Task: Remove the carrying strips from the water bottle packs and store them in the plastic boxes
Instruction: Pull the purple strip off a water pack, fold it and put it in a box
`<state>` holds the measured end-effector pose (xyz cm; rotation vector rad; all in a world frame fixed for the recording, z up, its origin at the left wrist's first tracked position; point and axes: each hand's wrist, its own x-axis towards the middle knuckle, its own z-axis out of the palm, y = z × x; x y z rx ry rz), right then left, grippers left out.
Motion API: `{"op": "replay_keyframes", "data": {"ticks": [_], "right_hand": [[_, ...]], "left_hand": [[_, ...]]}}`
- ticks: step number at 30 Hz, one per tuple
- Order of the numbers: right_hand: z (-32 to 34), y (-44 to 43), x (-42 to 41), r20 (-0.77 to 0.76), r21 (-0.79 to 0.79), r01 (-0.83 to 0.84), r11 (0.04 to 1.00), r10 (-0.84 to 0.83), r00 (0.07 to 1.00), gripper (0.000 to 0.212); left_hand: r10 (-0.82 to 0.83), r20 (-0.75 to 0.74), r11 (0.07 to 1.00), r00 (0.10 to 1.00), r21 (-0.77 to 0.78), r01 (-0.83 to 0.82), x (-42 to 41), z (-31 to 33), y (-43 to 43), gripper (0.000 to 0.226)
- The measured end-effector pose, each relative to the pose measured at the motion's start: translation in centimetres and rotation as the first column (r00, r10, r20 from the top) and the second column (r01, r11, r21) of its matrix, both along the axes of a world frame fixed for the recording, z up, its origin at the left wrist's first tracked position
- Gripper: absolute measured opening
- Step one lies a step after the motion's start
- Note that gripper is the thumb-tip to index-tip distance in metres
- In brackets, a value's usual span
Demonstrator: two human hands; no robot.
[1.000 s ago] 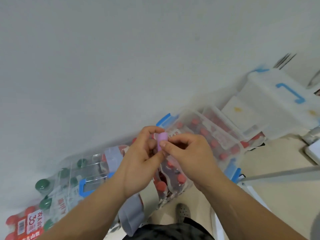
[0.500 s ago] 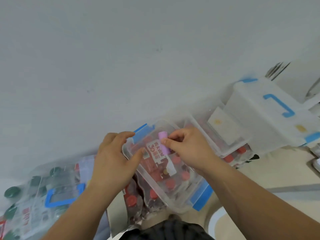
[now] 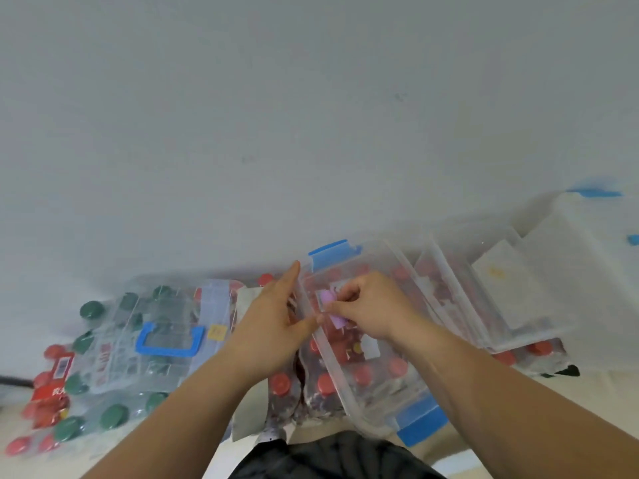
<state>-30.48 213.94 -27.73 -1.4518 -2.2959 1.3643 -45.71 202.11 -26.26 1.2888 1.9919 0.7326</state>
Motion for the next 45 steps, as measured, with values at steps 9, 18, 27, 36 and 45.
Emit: {"op": "replay_keyframes", "data": {"ticks": [9, 18, 27, 36, 45], "right_hand": [[-2.4, 2.0, -1.0, 0.133, -0.062, 0.037, 0.997, -0.029, 0.991, 0.032], [-4.4, 1.5, -4.3, 0.198, -0.064, 0.166, 0.984, -0.150, 0.969, 0.031], [-6.2, 2.0, -4.2, 0.123, -0.026, 0.231, 0.972, -0.227, 0.966, 0.031], [-4.9, 2.8, -4.0, 0.159, -0.019, 0.052, 0.998, -0.049, 0.986, 0.022], [-3.2, 3.7, -1.8, 0.149, -0.078, 0.039, 0.996, -0.027, 0.988, 0.021]], "left_hand": [[-0.093, 0.062, 0.996, 0.994, 0.012, 0.092, -1.9, -0.3, 2.5, 0.082], [-0.113, 0.120, 0.993, 0.986, 0.057, 0.107, -2.6, -1.3, 2.0, 0.083], [-0.148, 0.128, 0.988, 0.981, 0.060, 0.141, -3.1, -1.5, 3.0, 0.083], [-0.119, 0.164, 0.992, 0.979, 0.057, 0.112, -2.6, -0.8, 3.4, 0.082], [-0.128, 0.102, 0.990, 0.986, 0.069, 0.122, -3.8, -1.4, 3.4, 0.081]]}}
